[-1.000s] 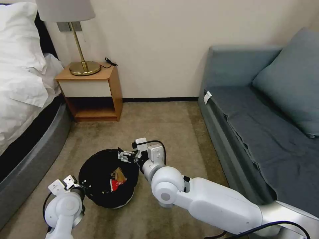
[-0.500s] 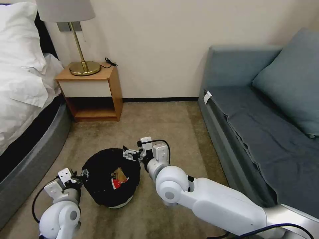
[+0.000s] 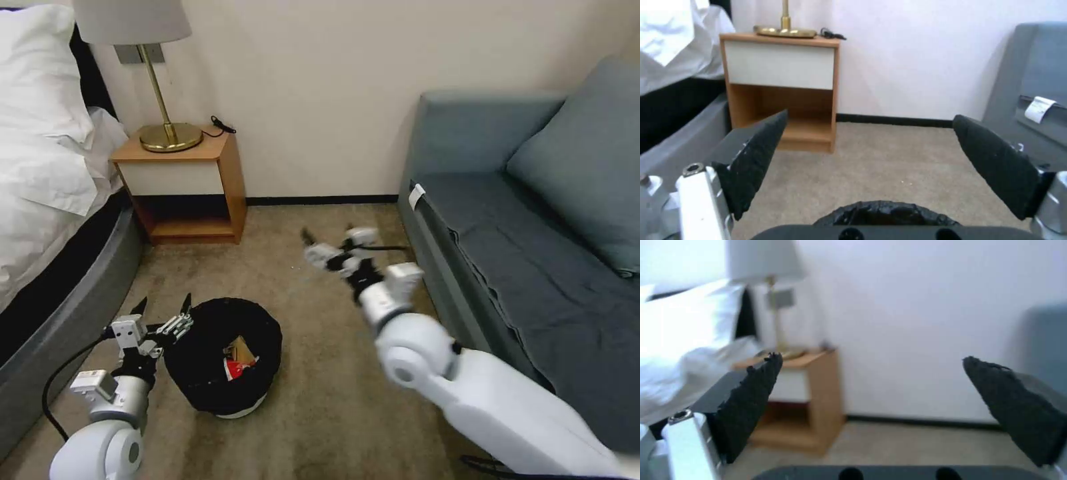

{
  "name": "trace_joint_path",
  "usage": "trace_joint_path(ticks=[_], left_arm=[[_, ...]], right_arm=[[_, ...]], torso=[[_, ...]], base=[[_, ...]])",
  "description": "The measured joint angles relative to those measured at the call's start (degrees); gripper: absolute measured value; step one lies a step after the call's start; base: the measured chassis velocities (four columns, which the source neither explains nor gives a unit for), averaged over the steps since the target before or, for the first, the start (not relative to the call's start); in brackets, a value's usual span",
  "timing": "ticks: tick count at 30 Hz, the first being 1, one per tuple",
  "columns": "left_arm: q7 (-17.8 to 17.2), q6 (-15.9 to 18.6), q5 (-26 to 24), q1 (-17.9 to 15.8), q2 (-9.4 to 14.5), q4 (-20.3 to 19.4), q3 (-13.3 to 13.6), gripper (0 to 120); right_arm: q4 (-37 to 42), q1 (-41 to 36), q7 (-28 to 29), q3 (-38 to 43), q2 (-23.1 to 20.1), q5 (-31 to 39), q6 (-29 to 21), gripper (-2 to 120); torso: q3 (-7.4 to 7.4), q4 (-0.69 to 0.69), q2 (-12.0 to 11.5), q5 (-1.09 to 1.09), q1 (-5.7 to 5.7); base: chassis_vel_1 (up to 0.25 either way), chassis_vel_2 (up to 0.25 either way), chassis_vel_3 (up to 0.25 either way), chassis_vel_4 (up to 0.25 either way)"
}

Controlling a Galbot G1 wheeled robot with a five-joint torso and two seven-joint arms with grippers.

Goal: Pick up the trash bin, then pick up the garbage on the floor and place it into the trash bin.

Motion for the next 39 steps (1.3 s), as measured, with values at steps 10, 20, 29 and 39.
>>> trace_joint_path(ticks=[10, 20, 29, 39], left_arm=[[-1.9, -1.9, 2.2, 2.4, 0.3, -2.7, 2.3, 100], [-4.9, -1.4, 4.8, 2.8, 0.6, -4.3, 5.9, 100], [-6.0, -3.1, 6.6, 3.8, 0.0, -4.1, 6.4, 100], [-7.1, -4.2, 7.2, 4.2, -0.2, -4.2, 6.2, 100]], right_arm=[[9.2, -25.8, -5.2, 22.6, 7.1, -23.1, -0.9, 100], [11.0, -36.5, -5.8, 23.7, 17.4, -32.5, -1.3, 100], [9.8, -40.3, -8.0, 23.0, 20.7, -36.1, 0.7, 100], [9.1, -41.2, -8.3, 21.2, 21.6, -36.7, 1.1, 100]], torso=[[0.0, 0.0, 0.0, -0.02, 0.0], [0.0, 0.02, 0.0, -0.03, 0.0], [0.0, 0.02, 0.0, -0.03, 0.0], [0.0, 0.02, 0.0, -0.03, -0.01]], base=[[0.0, 0.0, 0.0, 0.0], [0.0, 0.0, 0.0, 0.0], [0.0, 0.0, 0.0, 0.0], [0.0, 0.0, 0.0, 0.0]])
